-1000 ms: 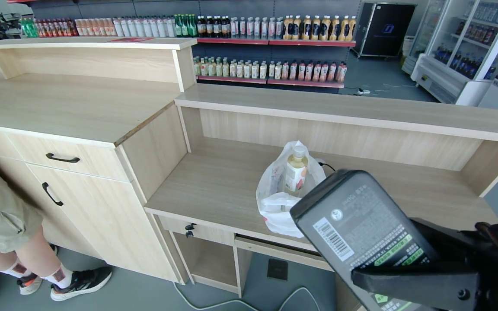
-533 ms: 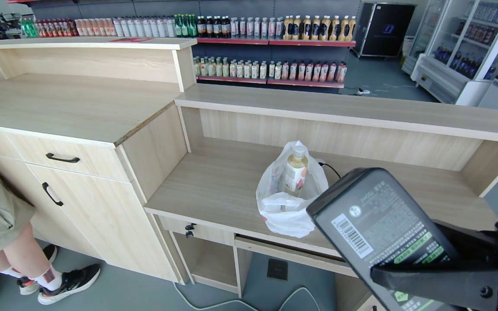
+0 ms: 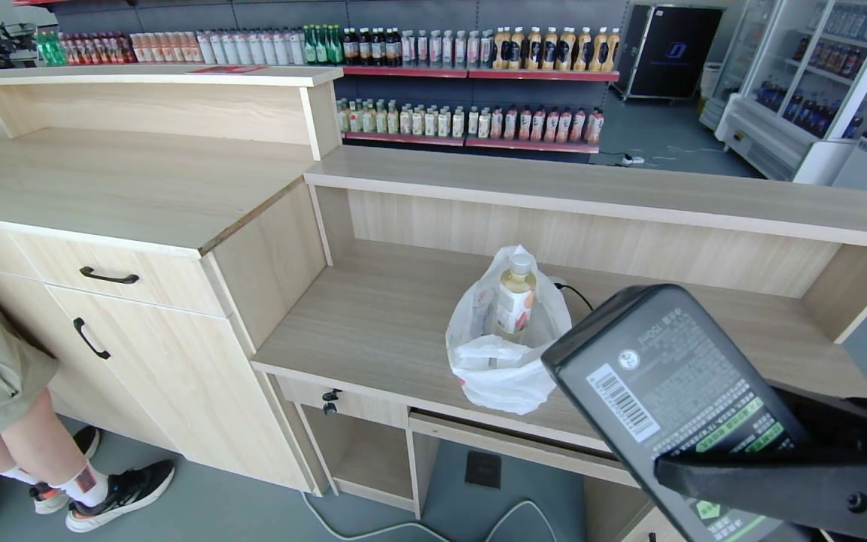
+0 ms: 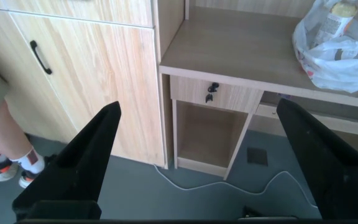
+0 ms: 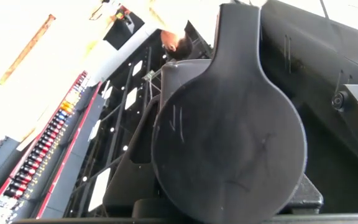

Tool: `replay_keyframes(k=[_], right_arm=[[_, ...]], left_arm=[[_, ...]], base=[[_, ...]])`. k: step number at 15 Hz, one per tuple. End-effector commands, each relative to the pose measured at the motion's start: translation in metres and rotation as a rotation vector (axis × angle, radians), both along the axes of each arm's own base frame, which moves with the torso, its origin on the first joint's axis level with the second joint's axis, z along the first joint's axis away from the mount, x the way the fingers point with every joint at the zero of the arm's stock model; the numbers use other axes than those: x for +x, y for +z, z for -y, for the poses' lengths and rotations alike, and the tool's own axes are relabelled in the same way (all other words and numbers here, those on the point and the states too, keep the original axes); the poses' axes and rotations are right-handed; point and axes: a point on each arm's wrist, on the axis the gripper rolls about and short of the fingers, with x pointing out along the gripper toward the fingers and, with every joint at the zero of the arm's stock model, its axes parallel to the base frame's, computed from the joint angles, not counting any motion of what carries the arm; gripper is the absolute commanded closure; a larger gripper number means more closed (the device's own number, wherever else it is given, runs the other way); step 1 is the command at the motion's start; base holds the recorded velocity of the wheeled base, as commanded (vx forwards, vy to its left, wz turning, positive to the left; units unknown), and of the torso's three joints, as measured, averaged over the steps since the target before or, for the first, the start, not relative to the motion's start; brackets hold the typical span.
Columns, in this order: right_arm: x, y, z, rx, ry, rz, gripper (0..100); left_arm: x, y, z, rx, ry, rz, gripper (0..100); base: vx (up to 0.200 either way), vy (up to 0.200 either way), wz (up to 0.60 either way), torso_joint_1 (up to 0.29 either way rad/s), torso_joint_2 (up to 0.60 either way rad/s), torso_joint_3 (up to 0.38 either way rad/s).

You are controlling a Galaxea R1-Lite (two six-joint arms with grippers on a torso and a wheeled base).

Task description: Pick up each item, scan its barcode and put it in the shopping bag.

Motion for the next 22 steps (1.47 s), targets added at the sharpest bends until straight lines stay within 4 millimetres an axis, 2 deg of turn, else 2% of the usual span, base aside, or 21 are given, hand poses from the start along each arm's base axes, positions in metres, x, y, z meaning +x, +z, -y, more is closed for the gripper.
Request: replay_keyframes(k=[1, 10, 11, 12, 13, 14, 16, 17, 18, 19, 20, 22], right_arm=[[0.001, 0.0, -0.001, -0.002, 0.0, 0.0, 100], [-0.001, 0.002, 0.003, 0.007, 0.012, 0.013, 100], [0.001, 0.005, 0.007, 0.015, -0.015, 0.011, 100], [0.005, 0.014, 0.022, 0.058, -0.107, -0.052, 100], [0.01, 0.021, 0.047, 0.14, -0.301, -0.183, 100], [0.006, 0.027, 0.074, 0.285, -0.52, -0.334, 100], [0.007, 0.024, 0.112, 0.727, -0.851, -0.719, 100], [0.01, 0.023, 0.124, 0.989, -0.962, -0.836, 100], [0.016, 0.018, 0.136, 1.252, -1.083, -0.898, 100], [0.021, 0.006, 0.145, 1.4, -1.144, -0.987, 100], [0.023, -0.001, 0.153, 1.481, -1.178, -1.058, 100], [0.016, -0.008, 0.175, 1.623, -1.285, -1.033, 100]], left_arm=[[0.0, 0.0, 0.0, -0.001, 0.0, -0.001, 0], [0.0, 0.0, 0.0, -0.001, 0.0, 0.0, 0], [0.0, 0.0, 0.0, -0.001, 0.0, -0.001, 0], [0.0, 0.0, 0.0, -0.001, 0.0, 0.0, 0], [0.0, 0.0, 0.0, -0.001, 0.0, 0.0, 0], [0.0, 0.0, 0.0, -0.001, 0.0, 0.0, 0], [0.0, 0.0, 0.0, -0.001, 0.0, -0.001, 0], [0.0, 0.0, 0.0, -0.001, 0.0, -0.001, 0], [0.0, 0.0, 0.0, -0.001, 0.0, -0.001, 0], [0.0, 0.0, 0.0, -0.001, 0.0, -0.001, 0], [0.0, 0.0, 0.0, -0.001, 0.0, -0.001, 0], [0.0, 0.0, 0.0, -0.001, 0.0, -0.001, 0]], base=[[0.0, 0.0, 0.0, 0.0, 0.0, 0.0], [0.0, 0.0, 0.0, 0.0, 0.0, 0.0], [0.0, 0.0, 0.0, 0.0, 0.0, 0.0], [0.0, 0.0, 0.0, 0.0, 0.0, 0.0], [0.0, 0.0, 0.0, 0.0, 0.0, 0.0], [0.0, 0.0, 0.0, 0.0, 0.0, 0.0], [0.0, 0.0, 0.0, 0.0, 0.0, 0.0], [0.0, 0.0, 0.0, 0.0, 0.0, 0.0], [0.0, 0.0, 0.0, 0.0, 0.0, 0.0], [0.0, 0.0, 0.0, 0.0, 0.0, 0.0], [0.0, 0.0, 0.0, 0.0, 0.0, 0.0], [0.0, 0.0, 0.0, 0.0, 0.0, 0.0]])
